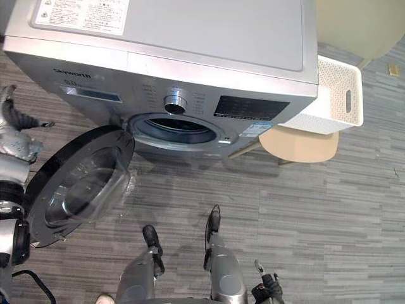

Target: Pick up the laundry basket with both hands and put the clothes into the washing machine.

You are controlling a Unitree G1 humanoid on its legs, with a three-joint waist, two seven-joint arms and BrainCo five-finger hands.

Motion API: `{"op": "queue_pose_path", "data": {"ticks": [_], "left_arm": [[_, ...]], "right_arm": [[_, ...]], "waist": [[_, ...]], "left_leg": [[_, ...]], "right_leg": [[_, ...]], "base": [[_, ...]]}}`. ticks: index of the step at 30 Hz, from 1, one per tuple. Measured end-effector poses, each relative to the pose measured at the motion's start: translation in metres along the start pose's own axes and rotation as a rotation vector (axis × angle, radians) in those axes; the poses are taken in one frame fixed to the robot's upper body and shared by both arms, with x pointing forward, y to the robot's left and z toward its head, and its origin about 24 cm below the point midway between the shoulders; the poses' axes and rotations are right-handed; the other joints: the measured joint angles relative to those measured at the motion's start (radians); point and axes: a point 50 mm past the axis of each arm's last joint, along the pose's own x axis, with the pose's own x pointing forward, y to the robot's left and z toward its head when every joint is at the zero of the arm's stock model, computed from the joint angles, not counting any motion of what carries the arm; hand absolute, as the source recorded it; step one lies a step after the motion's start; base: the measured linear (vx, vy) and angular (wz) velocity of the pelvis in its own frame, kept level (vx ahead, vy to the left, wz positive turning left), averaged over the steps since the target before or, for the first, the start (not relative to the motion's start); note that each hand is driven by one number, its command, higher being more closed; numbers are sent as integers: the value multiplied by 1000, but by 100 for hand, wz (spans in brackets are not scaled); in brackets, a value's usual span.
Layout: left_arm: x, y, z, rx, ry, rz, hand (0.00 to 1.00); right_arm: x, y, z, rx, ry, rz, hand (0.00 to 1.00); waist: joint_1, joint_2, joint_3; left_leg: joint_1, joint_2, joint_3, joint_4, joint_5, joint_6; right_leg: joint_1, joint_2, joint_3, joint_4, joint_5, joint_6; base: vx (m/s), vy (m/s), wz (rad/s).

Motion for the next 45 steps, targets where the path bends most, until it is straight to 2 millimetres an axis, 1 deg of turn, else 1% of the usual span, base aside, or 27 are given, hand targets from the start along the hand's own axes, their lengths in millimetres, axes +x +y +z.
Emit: {"op": "queue_pose_path", "data": {"ticks": [2, 3, 4, 5, 7, 10, 12, 13, 14, 15, 18, 19, 21, 22, 23, 24, 25, 26, 27, 29, 31, 32, 34, 37, 39, 42, 45], "left_arm": [[-6, -25, 15, -23, -34, -67, 0], [-7, -32, 21, -53, -30, -91, 0], [-7, -33, 19, -51, -22, -99, 0], [-8, -37, 17, -43, -13, -126, 0], [-15, -53, 18, -59, 2, -177, 0], [-22, -64, 8, -47, 31, -238, 0], [-32, -76, -1, -56, 54, -293, 0], [-40, -84, -8, -59, 72, -326, 0], [-46, -91, -13, -61, 81, -358, 0], [-65, -110, -24, -65, 94, -431, 0], [-89, -128, -39, -89, 129, -516, 0], [-104, -139, -45, -150, 166, -548, 0], [-119, -150, -50, -219, 211, -576, 0], [-137, -161, -59, -313, 279, -608, 0], [-143, -165, -60, -363, 299, -610, 0], [-153, -171, -60, -461, 347, -612, 0], [-166, -179, -64, -535, 399, -632, 0], [-173, -183, -65, -579, 426, -634, 0], [-186, -190, -67, -661, 479, -637, 0], [-201, -198, -67, -750, 537, -651, 0], [-215, -204, -68, -862, 601, -660, 0], [-220, -206, -70, -883, 624, -660, 0], [-242, -212, -78, -929, 709, -683, 0], [-250, -217, -76, -948, 723, -718, 0], [-250, -217, -75, -950, 726, -730, 0], [-245, -218, -71, -943, 714, -747, 0], [-239, -217, -69, -935, 736, -736, 0]], "right_arm": [[0, 0, -1, -1, 5, 5, 0], [0, 0, -1, 4, 6, 5, 0], [0, 0, -1, 4, 6, 6, 0], [0, -1, 1, 1, 0, 4, 0], [2, -5, 8, -10, -14, 3, 0], [3, -7, 11, -17, -12, 14, 0], [3, -8, 11, -16, -7, 15, 0], [3, -8, 11, -23, -3, 22, 0], [3, -8, 11, -24, 0, 23, 0], [3, -10, 11, -28, 5, 21, 0], [3, -19, 4, -14, 42, -14, 0], [2, -23, 3, -8, 52, -29, 0], [2, -28, 1, -4, 63, -40, 0], [2, -31, 0, -9, 71, -46, 0], [2, -33, 1, -4, 70, -53, 0], [2, -35, 2, 7, 65, -62, 0], [2, -36, 4, 10, 61, -65, 0], [2, -37, 4, 7, 60, -68, 0], [2, -40, 5, 9, 58, -78, 0], [3, -42, 6, 5, 60, -81, 0], [3, -45, 4, 20, 71, -91, 0], [2, -46, 4, 24, 71, -94, 0], [2, -48, 4, 26, 71, -103, 0], [2, -47, 2, 26, 77, -103, 0], [2, -46, 3, 26, 77, -100, 0], [2, -50, 2, 29, 86, -120, 0], [3, -52, 5, 23, 78, -135, 0]], "waist": [[-4, 1, 1], [-4, 2, 2], [-5, 3, 2], [-5, 12, 11], [6, 28, 23], [3, 29, 23], [4, 30, 22], [4, 33, 17], [2, 37, 12], [-1, 48, 1], [-1, 63, -52], [-1, 68, -64], [-1, 79, -90], [-1, 85, -127], [0, 88, -138], [3, 93, -157], [2, 94, -163], [2, 94, -167], [2, 96, -182], [2, 96, -202], [3, 92, -208], [3, 93, -213], [0, 97, -239], [6, 100, -257], [5, 100, -257], [2, 100, -257], [-1, 99, -258]], "left_leg": [[2, -3, 2, 0, 0, 0], [6, -1, 5, 0, 0, 0], [9, -1, 8, 0, 0, 0], [23, 1, 14, 0, 0, 0], [42, 0, 25, -3, 0, 0], [62, -7, 32, -5, 0, 0], [98, -20, 40, -21, 0, 0], [117, -29, 42, -25, 0, 0], [122, -33, 43, -30, 0, 0], [139, -41, 49, -47, 0, 0], [151, -54, 52, -55, 0, 0], [170, -56, 52, -59, 0, 0], [193, -57, 51, -74, 0, 0], [200, -57, 52, -86, 0, 0], [201, -57, 51, -88, 0, 0], [204, -57, 50, -89, 0, 0], [219, -57, 49, -91, 0, 0], [228, -58, 49, -93, 0, 0], [236, -58, 49, -101, 0, 0], [246, -59, 46, -117, 1, 1], [260, -58, 34, -123, 2, 3], [264, -58, 35, -123, 2, 3], [270, -59, 34, -126, 2, 3], [271, -59, 34, -126, 2, 3], [278, -58, 38, -126, 2, 2], [289, -57, 53, -125, 1, 1], [288, -58, 67, -122, 1, 1]], "right_leg": [[0, -4, 2, 0, 1, 1], [1, -4, 1, 3, 1, 1], [1, -3, 1, 6, 0, 1], [3, -1, 2, 19, 0, 1], [7, -5, 1, 34, 0, 1], [22, -16, 0, 34, -4, 6], [48, -23, -1, 31, -9, 12], [65, -35, -2, 31, -19, 26], [67, -37, -2, 30, -19, 26], [73, -40, -2, 26, -19, 26], [87, -49, -5, 8, -20, 27], [107, -50, -7, -1, -20, 27], [127, -48, -11, -6, -22, 30], [128, -45, -13, -7, -24, 32], [129, -45, -13, -7, -24, 32], [132, -45, -14, -9, -24, 32], [150, -45, -15, -14, -24, 32], [160, -45, -15, -19, -24, 32], [165, -43, -16, -21, -26, 33], [167, -41, -16, -21, -32, 41], [185, -38, -21, -22, -35, 37], [189, -38, -21, -23, -36, 35], [196, -38, -22, -27, -38, 33], [204, -37, -17, -39, -37, 32], [212, -35, -12, -42, -36, 32], [214, -33, -2, -44, -35, 33], [205, -34, 22, -45, -25, 46]], "base": [[-11, 23, -4], [-6, 13, -6], [-4, 13, -11], [-9, 19, -12], [-19, 28, -13], [-23, 22, -8], [-26, 38, -7], [-33, 38, -3], [-38, 42, -7], [-22, 28, -13], [-3, 9, -7], [0, 0, 0], [-1, -10, -2], [0, 0, 0], [-7, -31, -1], [-3, -31, 3], [-11, -33, 2], [-32, -37, 0], [-43, -33, 0], [-52, -43, 1], [-73, -58, 7], [-71, -59, 3], [-38, -49, 2], [-28, -48, 3], [-37, -48, 0], [-68, -42, -4], [-86, -34, -19]]}}
